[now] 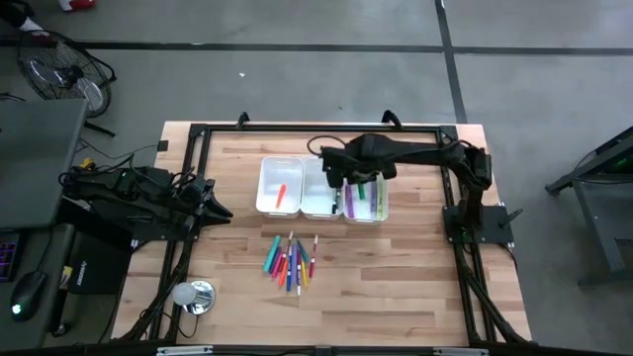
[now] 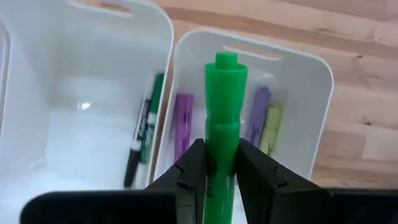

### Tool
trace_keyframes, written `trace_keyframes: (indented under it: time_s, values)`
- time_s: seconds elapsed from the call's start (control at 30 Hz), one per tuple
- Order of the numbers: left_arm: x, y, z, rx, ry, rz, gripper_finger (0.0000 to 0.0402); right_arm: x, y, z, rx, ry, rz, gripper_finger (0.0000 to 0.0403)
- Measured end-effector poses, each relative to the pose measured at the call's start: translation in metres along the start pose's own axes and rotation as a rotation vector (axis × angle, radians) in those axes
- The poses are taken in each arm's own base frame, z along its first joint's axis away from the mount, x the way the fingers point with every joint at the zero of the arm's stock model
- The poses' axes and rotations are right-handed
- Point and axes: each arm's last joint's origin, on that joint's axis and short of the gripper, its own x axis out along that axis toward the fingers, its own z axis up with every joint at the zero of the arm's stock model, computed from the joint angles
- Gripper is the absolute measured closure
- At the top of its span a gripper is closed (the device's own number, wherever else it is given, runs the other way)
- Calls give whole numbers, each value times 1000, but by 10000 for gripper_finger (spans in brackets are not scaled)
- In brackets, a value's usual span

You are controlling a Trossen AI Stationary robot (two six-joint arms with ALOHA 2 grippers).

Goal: Pick & Place Markers
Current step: Put the green highlighter into the right white bin

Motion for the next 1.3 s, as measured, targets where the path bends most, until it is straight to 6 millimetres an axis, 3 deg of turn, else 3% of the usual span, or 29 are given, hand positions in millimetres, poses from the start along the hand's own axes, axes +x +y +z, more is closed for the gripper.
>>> trace_keyframes:
  time_s: [0.2,0.7,0.83,1.07,1.3]
  values:
    - [0,0,0,-15,13,-18,309,7,-1,6,10,12,-22,347]
    - [0,-1,-1,-33,21,-27,309,28,12,-12,-16,53,-129,341]
    - [0,-1,-1,-39,21,-27,309,34,8,-16,-25,42,-162,343]
    - [0,-1,-1,-52,18,-24,309,65,0,-33,-27,100,-130,338]
    - [0,-1,-1,-78,16,-21,309,74,-9,-36,31,81,-43,339]
